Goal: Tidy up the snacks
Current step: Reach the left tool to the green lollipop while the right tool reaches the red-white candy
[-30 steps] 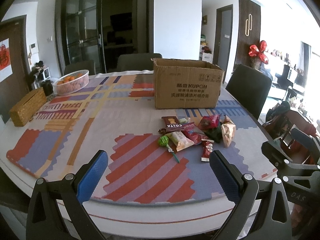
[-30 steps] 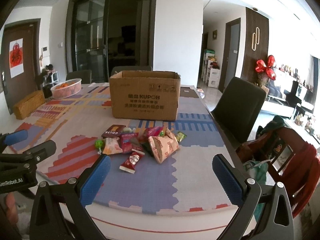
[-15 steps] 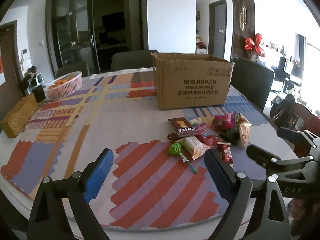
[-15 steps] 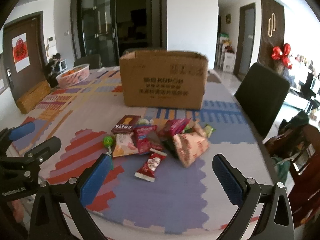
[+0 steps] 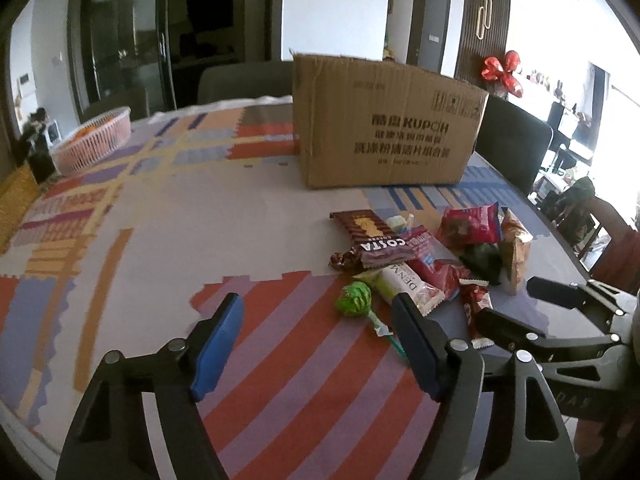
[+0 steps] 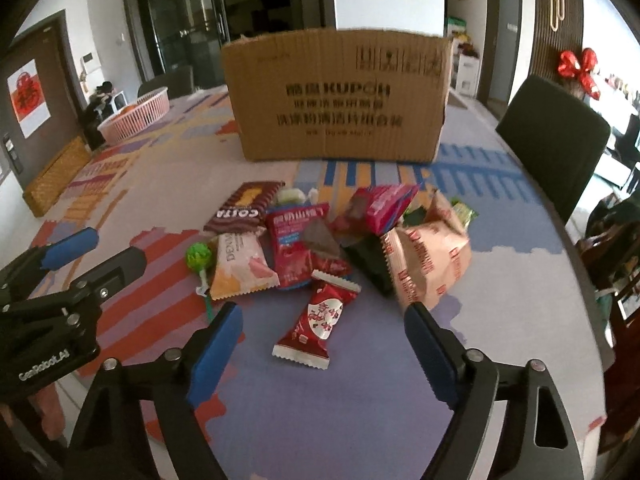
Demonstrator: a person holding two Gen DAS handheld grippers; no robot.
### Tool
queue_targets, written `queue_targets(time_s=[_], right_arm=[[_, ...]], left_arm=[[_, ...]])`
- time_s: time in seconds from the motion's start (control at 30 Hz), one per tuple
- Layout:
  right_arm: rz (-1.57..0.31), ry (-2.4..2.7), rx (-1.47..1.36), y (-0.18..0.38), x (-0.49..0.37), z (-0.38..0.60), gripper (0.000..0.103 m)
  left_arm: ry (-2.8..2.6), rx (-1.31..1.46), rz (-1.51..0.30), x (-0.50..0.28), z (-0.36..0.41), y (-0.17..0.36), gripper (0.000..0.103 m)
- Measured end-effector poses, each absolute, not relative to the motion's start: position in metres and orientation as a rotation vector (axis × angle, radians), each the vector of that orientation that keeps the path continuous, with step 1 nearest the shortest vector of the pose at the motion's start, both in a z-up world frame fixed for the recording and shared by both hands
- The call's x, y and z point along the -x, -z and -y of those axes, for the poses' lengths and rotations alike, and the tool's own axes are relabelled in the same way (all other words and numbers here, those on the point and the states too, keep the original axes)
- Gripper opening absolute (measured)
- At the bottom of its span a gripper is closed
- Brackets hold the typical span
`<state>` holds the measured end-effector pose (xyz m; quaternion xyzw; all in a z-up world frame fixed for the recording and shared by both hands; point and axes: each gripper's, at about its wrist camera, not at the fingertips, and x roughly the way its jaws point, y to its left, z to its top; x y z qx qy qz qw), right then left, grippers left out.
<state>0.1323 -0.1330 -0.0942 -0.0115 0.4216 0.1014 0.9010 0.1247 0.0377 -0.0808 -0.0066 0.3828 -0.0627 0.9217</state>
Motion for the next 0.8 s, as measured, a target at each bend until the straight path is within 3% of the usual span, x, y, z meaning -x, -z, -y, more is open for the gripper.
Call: queue_targets(time_s=[0.47,0.8], right_arm=[[-0.956,-0.230,-0.032,0.114,-0.155,0.134,0.057],[-0.973,-0.247,-0.013,0.120,-0.163,0.129,0.039]], left_arm=[[0.175,0.040,-0.895,-0.163,-0.022,0.110,0.049],[0.202,0.054,-0.935,-0.171,-0.018,0.120,0.026]])
